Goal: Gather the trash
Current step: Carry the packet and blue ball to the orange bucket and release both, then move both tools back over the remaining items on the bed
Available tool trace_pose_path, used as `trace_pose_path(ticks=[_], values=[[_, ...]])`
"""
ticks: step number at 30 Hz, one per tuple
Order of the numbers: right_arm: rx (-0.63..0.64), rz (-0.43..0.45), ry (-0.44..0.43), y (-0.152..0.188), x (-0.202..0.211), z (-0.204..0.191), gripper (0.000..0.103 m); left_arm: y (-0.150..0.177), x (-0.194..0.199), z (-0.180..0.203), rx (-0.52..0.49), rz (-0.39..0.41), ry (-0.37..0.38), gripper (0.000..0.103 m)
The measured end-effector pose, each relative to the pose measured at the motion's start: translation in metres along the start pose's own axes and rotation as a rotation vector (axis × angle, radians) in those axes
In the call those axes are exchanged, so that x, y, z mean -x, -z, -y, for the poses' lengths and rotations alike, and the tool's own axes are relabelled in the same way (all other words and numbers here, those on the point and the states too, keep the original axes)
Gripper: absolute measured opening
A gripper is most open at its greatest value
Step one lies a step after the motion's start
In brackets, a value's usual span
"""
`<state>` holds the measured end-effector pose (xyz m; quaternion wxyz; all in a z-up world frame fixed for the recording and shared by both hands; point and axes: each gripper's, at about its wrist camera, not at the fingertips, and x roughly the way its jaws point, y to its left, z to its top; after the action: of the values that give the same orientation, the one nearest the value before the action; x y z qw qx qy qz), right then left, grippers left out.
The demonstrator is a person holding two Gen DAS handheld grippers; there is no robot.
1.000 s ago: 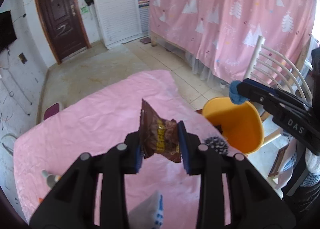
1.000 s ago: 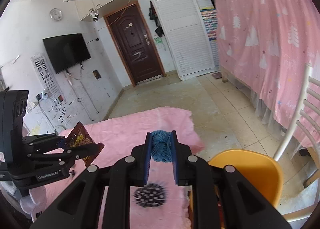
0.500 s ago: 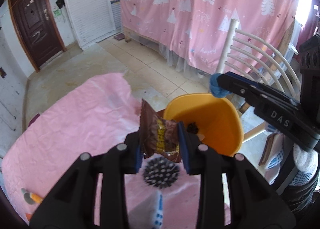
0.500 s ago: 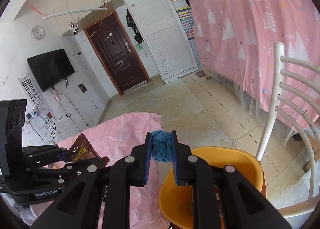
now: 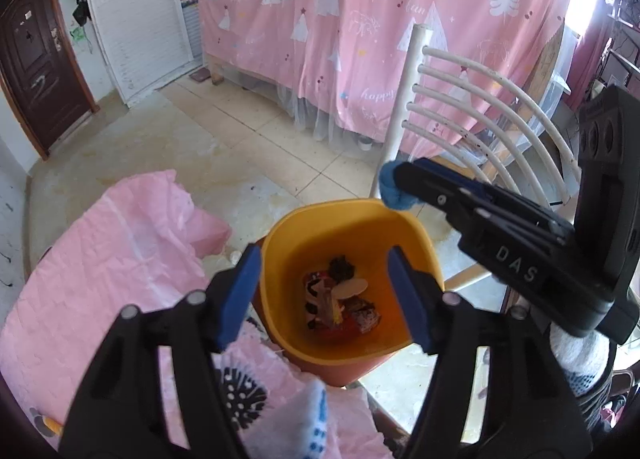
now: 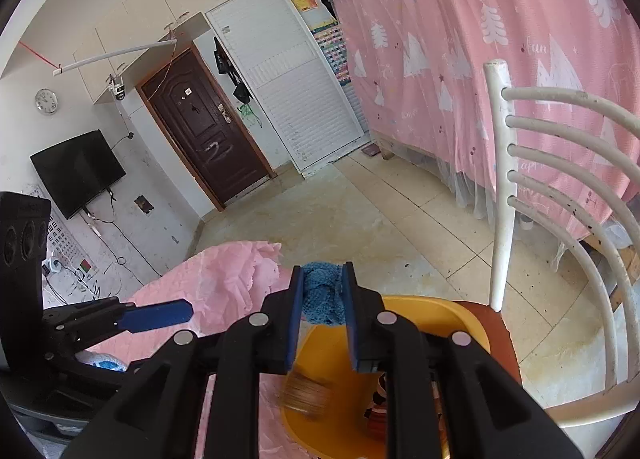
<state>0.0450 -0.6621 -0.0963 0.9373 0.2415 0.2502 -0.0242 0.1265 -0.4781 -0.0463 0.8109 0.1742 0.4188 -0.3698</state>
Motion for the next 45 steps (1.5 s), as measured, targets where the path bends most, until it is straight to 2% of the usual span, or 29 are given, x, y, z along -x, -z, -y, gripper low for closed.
trace_pose_path(ticks=[6, 11, 16, 20, 24, 35, 38, 45], values=[[0.002, -0.011, 0.006, 0.002, -0.006, -0.004, 0.019, 0.006, 0.006, -0.009, 0.020, -0.001, -0.010, 0.063], [0.010, 0.002, 0.011, 0.001, -0.004, -0.011, 0.042, 0.013, 0.022, -0.025, 0.051, 0.018, -0.017, 0.063], [0.058, 0.000, -0.004, 0.000, -0.003, -0.037, 0.047, 0.026, 0.047, -0.045, 0.085, 0.052, -0.026, 0.064], [0.095, 0.001, -0.022, -0.004, -0.004, -0.064, 0.056, 0.038, 0.067, -0.063, 0.109, 0.082, -0.043, 0.065], [0.138, -0.012, -0.047, -0.003, -0.008, -0.094, 0.058, 0.053, 0.091, -0.085, 0.144, 0.114, -0.068, 0.069], [0.257, -0.089, -0.126, 0.020, -0.032, -0.183, 0.064, 0.105, 0.137, -0.145, 0.258, 0.162, -0.107, 0.070], [0.295, -0.119, -0.148, 0.030, -0.039, -0.208, 0.065, 0.118, 0.146, -0.160, 0.286, 0.172, -0.125, 0.077], [0.372, -0.186, -0.189, 0.055, -0.055, -0.255, 0.068, 0.157, 0.166, -0.195, 0.340, 0.177, -0.181, 0.082]])
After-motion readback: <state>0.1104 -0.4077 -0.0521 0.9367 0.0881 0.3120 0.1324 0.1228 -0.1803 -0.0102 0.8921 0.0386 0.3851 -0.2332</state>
